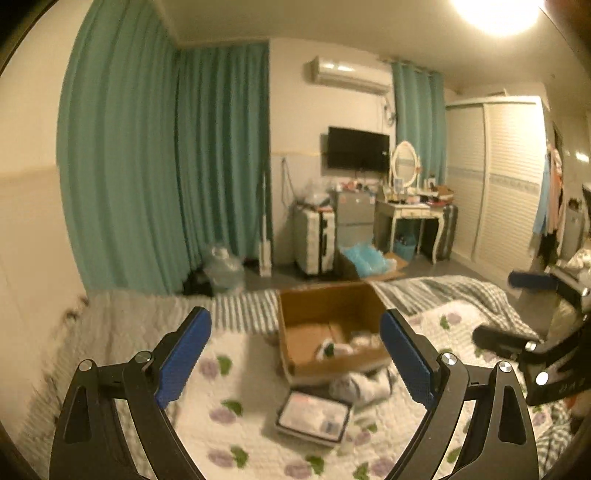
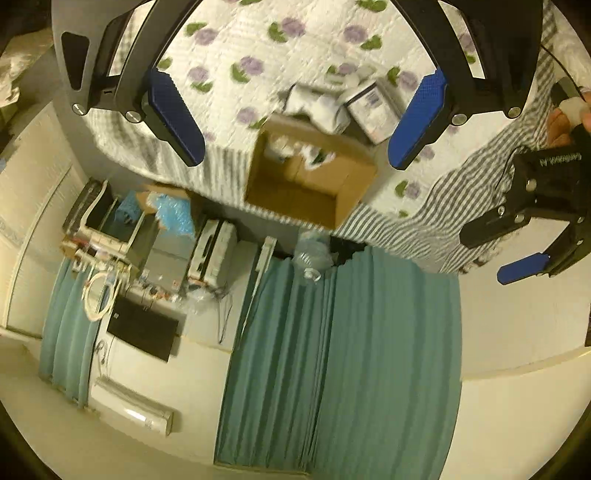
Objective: Organize soft objects
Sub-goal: 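Grasp the white glove with the right tool while the left reaches the cotton pad pack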
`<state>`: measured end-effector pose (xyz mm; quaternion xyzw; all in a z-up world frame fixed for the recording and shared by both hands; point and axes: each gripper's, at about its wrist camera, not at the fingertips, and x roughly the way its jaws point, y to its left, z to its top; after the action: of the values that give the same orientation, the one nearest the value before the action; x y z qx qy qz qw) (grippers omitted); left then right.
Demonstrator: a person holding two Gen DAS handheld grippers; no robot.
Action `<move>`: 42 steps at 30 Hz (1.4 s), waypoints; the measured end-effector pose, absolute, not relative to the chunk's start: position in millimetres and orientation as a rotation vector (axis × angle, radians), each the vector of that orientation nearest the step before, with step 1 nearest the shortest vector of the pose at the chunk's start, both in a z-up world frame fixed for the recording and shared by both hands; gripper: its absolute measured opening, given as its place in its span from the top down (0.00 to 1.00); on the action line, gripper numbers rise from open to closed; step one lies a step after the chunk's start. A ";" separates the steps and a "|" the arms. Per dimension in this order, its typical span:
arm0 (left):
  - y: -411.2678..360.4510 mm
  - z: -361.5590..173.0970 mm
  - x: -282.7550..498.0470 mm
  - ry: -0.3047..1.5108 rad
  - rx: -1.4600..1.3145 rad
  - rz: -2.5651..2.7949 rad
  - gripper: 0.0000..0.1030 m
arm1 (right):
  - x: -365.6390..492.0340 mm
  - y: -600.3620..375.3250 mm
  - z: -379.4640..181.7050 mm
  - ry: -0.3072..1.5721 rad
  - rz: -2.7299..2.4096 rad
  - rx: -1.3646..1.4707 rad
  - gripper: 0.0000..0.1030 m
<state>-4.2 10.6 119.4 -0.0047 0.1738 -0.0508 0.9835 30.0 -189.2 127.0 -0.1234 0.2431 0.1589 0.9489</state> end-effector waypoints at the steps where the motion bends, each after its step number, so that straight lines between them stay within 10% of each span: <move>1: 13.4 107.1 -4.6 0.359 -0.027 -0.089 0.09 | 29.8 -188.2 117.0 0.508 0.336 -0.240 0.03; 21: 11.0 -101.1 64.2 0.718 0.003 0.019 0.09 | 136.7 -134.7 -180.3 0.924 0.452 -0.421 0.14; 26: 10.6 -114.5 70.5 0.759 0.003 0.028 0.09 | 147.5 -130.5 -191.8 0.908 0.513 -0.396 0.18; 34: 8.0 -121.4 68.8 0.781 0.005 0.023 0.09 | 133.9 -117.3 -190.5 0.894 0.573 -0.422 0.68; 42: -16.3 -118.8 64.5 0.797 -0.041 -0.040 0.09 | 117.9 -155.4 -155.7 0.837 0.544 -0.282 0.72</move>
<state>64.5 -16.3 -118.8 -0.0200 0.3880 -0.0193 0.9212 117.9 -155.4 -155.7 -0.1349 0.3998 0.2598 0.8686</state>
